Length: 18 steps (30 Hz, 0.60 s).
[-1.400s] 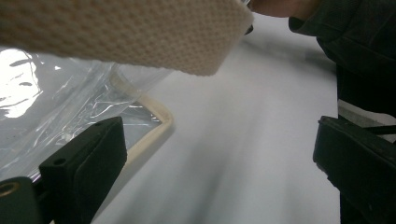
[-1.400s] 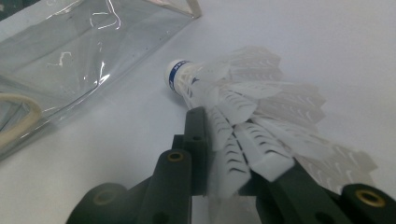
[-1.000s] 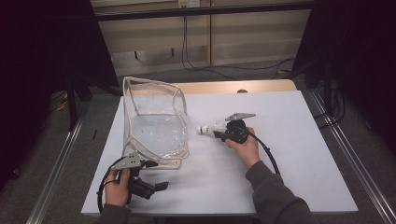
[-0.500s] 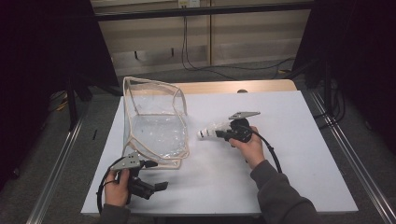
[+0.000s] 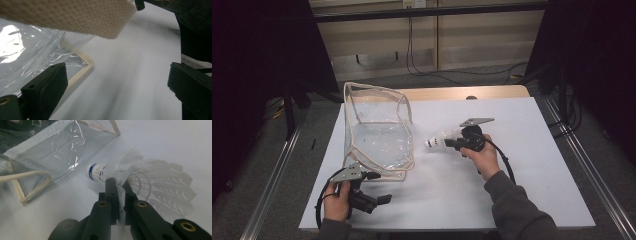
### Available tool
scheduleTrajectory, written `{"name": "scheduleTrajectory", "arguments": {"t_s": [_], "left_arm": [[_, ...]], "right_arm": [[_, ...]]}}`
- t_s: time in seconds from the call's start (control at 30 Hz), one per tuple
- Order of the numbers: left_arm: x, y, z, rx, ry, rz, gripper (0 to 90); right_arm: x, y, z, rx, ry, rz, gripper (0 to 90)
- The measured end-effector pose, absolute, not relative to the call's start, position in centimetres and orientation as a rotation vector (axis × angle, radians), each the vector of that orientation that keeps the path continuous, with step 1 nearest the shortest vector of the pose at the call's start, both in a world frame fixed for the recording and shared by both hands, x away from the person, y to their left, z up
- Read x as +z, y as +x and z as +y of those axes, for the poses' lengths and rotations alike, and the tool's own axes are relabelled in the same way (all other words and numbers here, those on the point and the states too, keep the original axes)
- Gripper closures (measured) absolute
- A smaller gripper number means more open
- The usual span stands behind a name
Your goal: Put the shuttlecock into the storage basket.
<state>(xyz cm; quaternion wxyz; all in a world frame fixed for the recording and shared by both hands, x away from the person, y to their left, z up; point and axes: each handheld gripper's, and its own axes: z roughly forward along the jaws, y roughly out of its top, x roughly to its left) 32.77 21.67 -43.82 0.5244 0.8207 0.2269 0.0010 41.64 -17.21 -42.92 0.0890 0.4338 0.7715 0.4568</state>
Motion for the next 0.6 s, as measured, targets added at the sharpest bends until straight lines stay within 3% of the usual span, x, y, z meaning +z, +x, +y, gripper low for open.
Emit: {"name": "scheduleTrajectory", "arguments": {"t_s": [0.6], "left_arm": [[-43.8, 32.8, 21.5, -0.004, 1.962, 0.538, 2.9]], "right_arm": [[-40.6, 40.8, -18.4, 1.362, 1.275, 2.328, 88.9]]}}
